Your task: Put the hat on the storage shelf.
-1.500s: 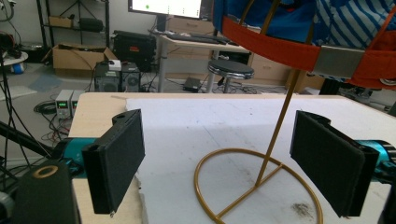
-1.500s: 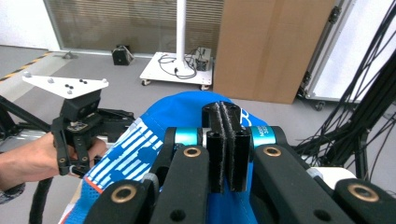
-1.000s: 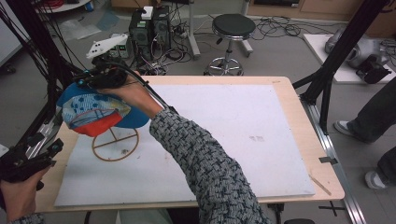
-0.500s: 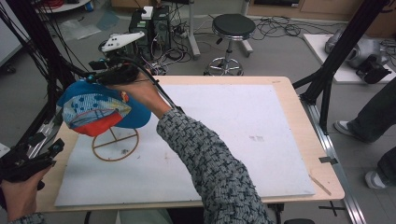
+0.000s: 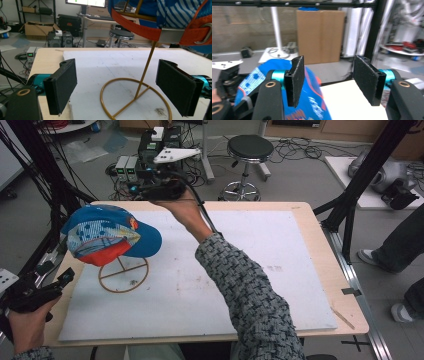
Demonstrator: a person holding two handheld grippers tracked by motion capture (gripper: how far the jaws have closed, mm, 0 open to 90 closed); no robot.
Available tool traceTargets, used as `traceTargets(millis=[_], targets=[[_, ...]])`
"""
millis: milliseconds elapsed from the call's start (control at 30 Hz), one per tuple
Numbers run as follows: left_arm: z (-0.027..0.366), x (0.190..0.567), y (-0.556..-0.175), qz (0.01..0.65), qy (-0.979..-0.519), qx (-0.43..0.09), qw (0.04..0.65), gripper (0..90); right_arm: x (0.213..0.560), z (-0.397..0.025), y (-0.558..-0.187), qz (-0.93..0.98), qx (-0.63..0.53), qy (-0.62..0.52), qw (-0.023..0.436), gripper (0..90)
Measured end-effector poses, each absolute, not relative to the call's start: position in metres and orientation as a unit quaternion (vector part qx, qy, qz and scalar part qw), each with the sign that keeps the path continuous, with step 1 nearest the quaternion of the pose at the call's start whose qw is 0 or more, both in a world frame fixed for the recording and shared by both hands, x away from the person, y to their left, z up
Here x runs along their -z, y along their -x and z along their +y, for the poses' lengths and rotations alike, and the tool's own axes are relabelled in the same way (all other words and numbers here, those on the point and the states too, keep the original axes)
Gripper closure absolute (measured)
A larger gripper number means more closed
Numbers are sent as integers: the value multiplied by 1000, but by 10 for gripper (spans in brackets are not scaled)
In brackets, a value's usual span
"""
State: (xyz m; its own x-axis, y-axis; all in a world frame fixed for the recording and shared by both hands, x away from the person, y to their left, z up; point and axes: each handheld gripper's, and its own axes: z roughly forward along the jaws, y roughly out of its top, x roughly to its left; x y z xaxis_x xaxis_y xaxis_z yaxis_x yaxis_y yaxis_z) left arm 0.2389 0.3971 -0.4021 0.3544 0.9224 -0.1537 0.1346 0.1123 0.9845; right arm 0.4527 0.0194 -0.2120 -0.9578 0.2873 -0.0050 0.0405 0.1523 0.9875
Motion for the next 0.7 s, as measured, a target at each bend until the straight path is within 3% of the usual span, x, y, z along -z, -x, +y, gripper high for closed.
traceTargets(millis=[300, 700], targets=[[391, 407, -244, 456, -591, -335, 575, 173, 206, -59, -454, 736, -646, -146, 143, 314], [383, 409, -246, 455, -603, -339, 561, 173, 220, -182, -438, 707, -641, -207, 217, 264]])
